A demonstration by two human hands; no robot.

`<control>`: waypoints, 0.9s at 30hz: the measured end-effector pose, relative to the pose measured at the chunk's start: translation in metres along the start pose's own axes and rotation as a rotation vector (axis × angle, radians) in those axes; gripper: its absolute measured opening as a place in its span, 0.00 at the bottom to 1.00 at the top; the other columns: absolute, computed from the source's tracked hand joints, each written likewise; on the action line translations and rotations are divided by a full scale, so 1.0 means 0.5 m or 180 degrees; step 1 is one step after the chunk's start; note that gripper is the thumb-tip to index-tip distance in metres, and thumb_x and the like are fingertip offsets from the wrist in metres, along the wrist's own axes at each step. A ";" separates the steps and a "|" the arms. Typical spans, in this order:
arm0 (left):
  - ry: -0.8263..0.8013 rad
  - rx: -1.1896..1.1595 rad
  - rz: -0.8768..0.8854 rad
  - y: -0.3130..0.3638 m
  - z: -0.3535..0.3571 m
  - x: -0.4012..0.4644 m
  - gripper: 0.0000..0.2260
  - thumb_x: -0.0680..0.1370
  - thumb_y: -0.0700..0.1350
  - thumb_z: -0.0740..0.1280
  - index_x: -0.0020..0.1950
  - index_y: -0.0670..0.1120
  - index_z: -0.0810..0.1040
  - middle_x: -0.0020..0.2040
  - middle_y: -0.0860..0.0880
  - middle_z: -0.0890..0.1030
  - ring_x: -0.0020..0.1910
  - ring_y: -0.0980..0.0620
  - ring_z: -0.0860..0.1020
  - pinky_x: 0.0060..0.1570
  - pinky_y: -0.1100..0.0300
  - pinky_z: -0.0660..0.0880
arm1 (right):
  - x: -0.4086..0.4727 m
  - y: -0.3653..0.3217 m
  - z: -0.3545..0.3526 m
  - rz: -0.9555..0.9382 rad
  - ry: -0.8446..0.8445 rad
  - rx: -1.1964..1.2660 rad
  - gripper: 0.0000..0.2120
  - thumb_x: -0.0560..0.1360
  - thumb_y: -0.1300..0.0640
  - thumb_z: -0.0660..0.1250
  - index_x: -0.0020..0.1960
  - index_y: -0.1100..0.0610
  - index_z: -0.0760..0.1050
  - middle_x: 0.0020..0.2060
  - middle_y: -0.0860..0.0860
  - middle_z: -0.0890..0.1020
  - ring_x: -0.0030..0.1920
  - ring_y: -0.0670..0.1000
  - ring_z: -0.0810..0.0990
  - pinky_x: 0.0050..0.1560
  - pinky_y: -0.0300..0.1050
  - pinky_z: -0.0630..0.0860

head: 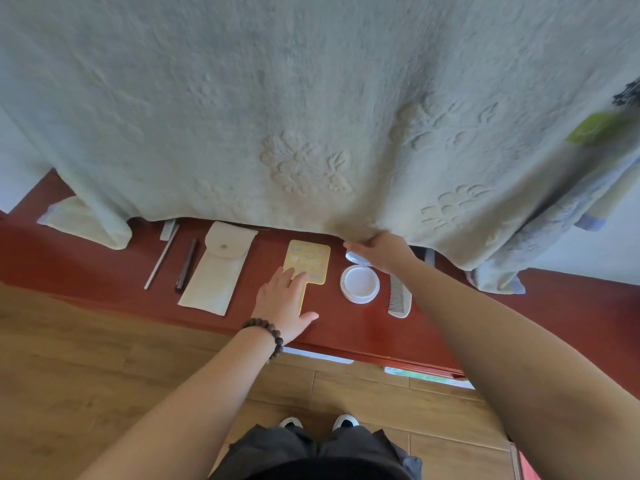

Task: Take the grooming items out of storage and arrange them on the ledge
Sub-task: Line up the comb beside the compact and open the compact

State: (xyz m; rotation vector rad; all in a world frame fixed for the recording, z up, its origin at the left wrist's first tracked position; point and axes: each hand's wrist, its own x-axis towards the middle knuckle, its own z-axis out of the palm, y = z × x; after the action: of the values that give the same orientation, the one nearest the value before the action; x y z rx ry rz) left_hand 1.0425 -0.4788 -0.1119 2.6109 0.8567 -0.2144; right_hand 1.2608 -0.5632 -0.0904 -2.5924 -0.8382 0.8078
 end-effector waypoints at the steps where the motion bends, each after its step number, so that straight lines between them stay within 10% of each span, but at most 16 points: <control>1: -0.0001 0.0008 -0.0003 -0.001 0.002 0.002 0.34 0.74 0.58 0.67 0.75 0.51 0.56 0.77 0.47 0.57 0.77 0.45 0.50 0.73 0.46 0.57 | -0.006 0.001 -0.001 -0.0029 0.0014 0.0127 0.28 0.68 0.29 0.61 0.44 0.54 0.79 0.40 0.50 0.82 0.45 0.52 0.80 0.42 0.43 0.71; 7: 0.0077 0.0038 -0.0058 -0.004 0.015 0.017 0.35 0.74 0.57 0.68 0.76 0.50 0.55 0.78 0.47 0.54 0.78 0.45 0.48 0.74 0.45 0.56 | -0.111 0.044 0.045 0.0265 0.0622 0.1262 0.45 0.66 0.36 0.71 0.74 0.56 0.59 0.66 0.56 0.71 0.65 0.56 0.71 0.61 0.48 0.69; 11: 0.0132 0.0056 -0.0115 -0.003 0.024 0.026 0.36 0.74 0.56 0.68 0.76 0.50 0.53 0.78 0.46 0.52 0.78 0.46 0.47 0.74 0.45 0.53 | -0.174 0.040 0.134 -0.0127 0.0934 0.0992 0.58 0.62 0.43 0.78 0.78 0.54 0.44 0.74 0.54 0.59 0.74 0.54 0.57 0.71 0.49 0.58; 27: -0.0034 0.0169 0.0145 -0.036 0.034 0.034 0.28 0.79 0.49 0.63 0.77 0.50 0.56 0.78 0.50 0.54 0.78 0.50 0.49 0.74 0.48 0.50 | -0.144 0.043 0.157 0.0007 0.1024 0.0886 0.54 0.69 0.51 0.75 0.77 0.49 0.37 0.65 0.55 0.69 0.64 0.56 0.70 0.62 0.51 0.69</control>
State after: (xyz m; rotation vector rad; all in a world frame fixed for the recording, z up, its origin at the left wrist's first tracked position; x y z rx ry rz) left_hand 1.0449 -0.4633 -0.1374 2.6730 0.7973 -0.2413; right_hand 1.1754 -0.6157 -0.1323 -2.3854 -0.5830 0.4507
